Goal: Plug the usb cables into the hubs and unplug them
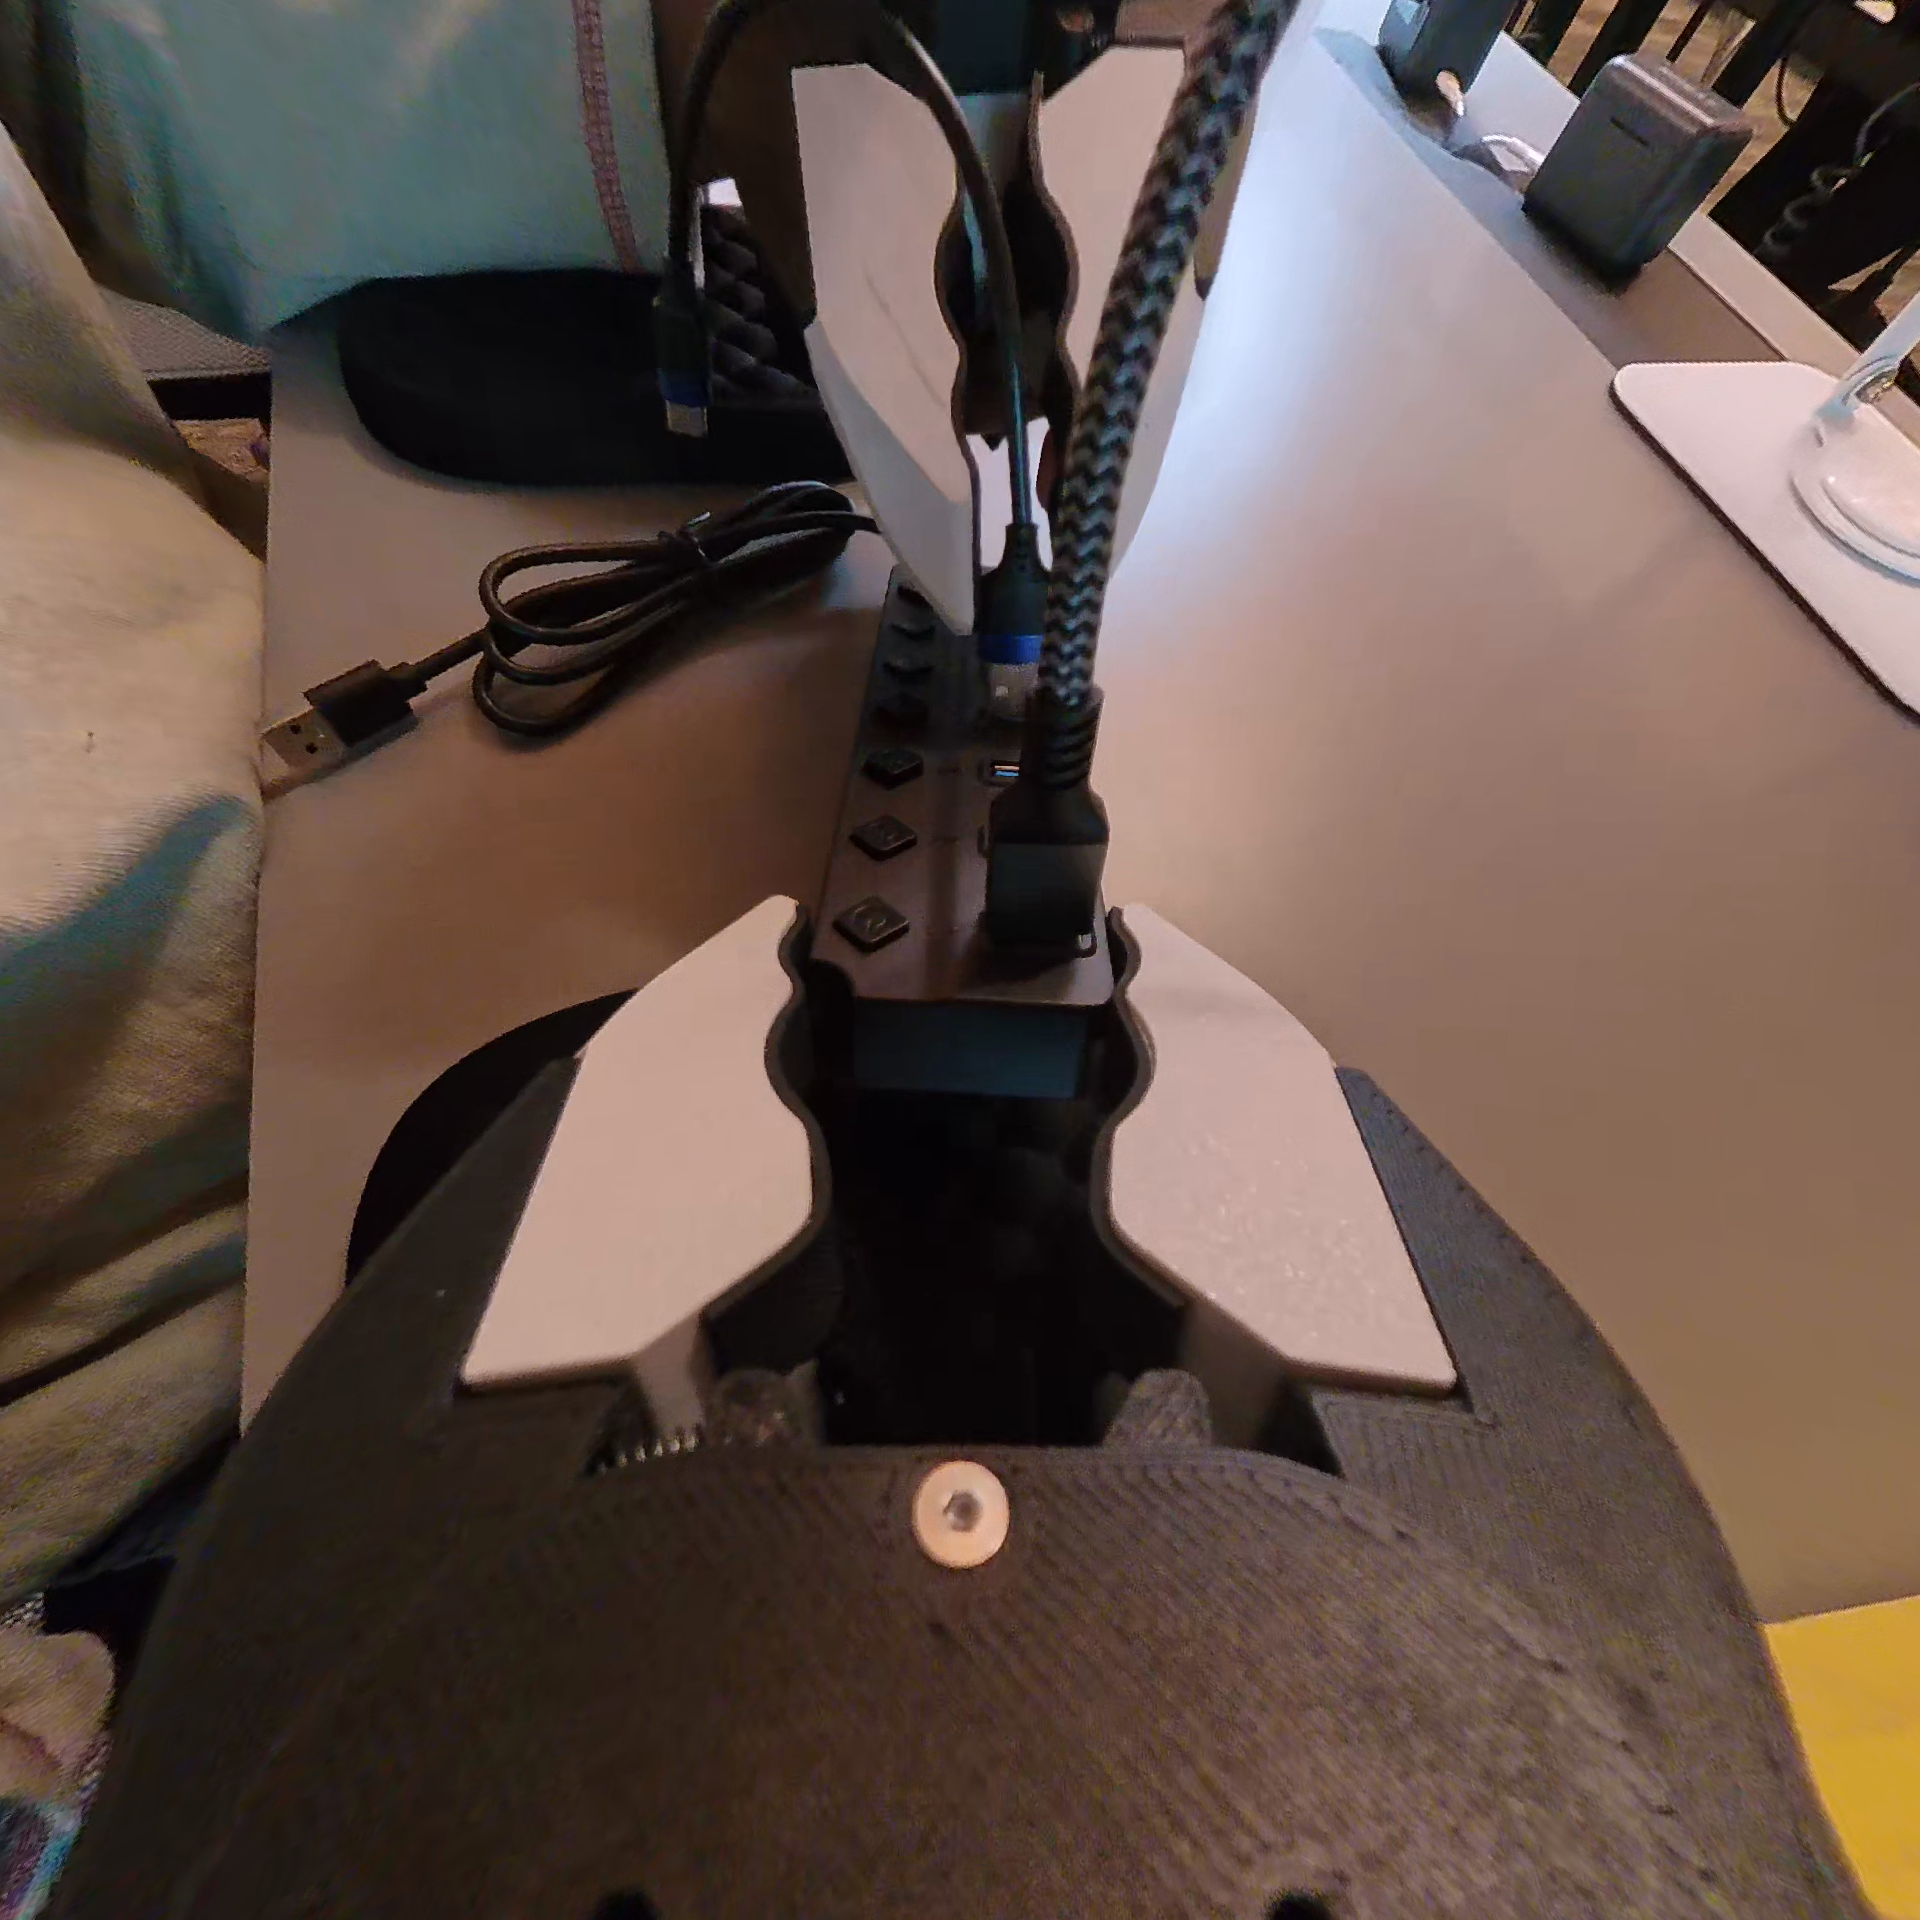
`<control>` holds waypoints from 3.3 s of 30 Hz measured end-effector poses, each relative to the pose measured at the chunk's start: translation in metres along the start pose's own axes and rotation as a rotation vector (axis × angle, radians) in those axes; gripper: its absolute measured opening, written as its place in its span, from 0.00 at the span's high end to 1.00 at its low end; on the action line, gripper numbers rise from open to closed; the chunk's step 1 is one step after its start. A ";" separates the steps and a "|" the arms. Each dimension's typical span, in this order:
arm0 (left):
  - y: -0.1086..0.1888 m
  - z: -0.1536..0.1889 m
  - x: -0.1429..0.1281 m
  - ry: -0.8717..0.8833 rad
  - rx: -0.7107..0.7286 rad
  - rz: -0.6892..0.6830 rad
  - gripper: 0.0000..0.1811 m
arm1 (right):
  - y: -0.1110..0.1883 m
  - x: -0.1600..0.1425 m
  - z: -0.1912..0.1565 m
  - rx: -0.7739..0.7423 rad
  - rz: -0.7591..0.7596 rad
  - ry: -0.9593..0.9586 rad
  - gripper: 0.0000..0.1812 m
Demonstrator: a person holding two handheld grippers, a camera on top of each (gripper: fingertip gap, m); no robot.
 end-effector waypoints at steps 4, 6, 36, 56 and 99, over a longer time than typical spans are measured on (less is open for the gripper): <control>-0.001 -0.003 0.001 0.036 -0.017 0.035 0.91 | 0.001 0.002 0.000 -0.001 0.029 0.007 0.70; -0.001 -0.004 -0.001 0.052 -0.025 0.051 0.91 | 0.000 0.001 0.000 -0.001 0.024 0.006 0.70; -0.017 -0.009 -0.007 0.027 -0.096 -0.127 0.91 | -0.002 -0.012 0.006 0.028 0.014 -0.045 0.71; -0.011 0.007 -0.021 -0.196 0.128 -0.247 0.66 | 0.013 0.045 -0.002 -0.144 0.205 0.206 0.70; 0.104 -0.025 -0.004 0.168 1.130 0.503 0.56 | 0.222 0.139 0.229 -1.148 0.700 0.092 0.88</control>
Point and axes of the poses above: each gripper's, where its closed fingertips meet, y back along the fingers, x out of its top, z = x × y across the jaws, the point moved 7 cm from there along y, back along the fingers, and after that the axes turned 1 degree about z, right-handed, at the moved point
